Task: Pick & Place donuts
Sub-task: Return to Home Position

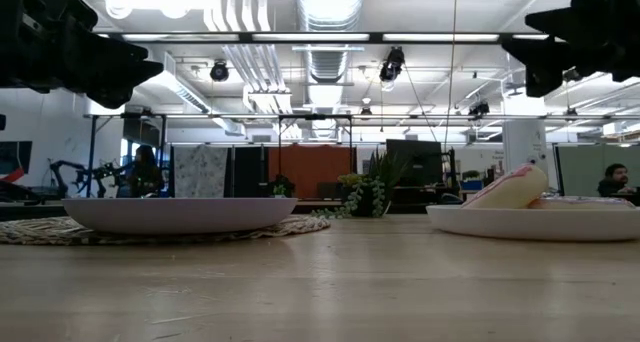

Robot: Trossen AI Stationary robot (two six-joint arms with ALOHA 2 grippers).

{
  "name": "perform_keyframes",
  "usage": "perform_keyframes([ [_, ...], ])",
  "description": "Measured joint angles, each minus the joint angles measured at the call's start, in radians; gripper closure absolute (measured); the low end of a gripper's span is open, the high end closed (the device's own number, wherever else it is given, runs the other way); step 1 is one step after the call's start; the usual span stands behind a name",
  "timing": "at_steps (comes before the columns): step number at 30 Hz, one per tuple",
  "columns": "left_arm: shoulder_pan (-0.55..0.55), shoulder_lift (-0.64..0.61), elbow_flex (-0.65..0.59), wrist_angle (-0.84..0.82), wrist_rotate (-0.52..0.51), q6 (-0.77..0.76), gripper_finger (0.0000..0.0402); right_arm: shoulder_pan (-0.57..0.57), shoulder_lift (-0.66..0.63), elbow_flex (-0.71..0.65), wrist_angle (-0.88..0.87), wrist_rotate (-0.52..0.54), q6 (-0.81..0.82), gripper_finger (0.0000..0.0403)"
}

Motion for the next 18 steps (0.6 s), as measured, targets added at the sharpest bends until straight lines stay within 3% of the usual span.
perform_keyframes([
  [8, 0.000, 0.000, 0.000, 0.000, 0.000, 0.000, 0.0257, 0.000, -0.056, 0.000, -0.197, -0.001, 0.000, 0.0202],
  [18, 0.000, 0.000, 0.000, 0.000, 0.000, 0.000, 0.0257, 0.102, -0.056, 0.000, -0.200, -0.014, -0.200, 0.0202],
])
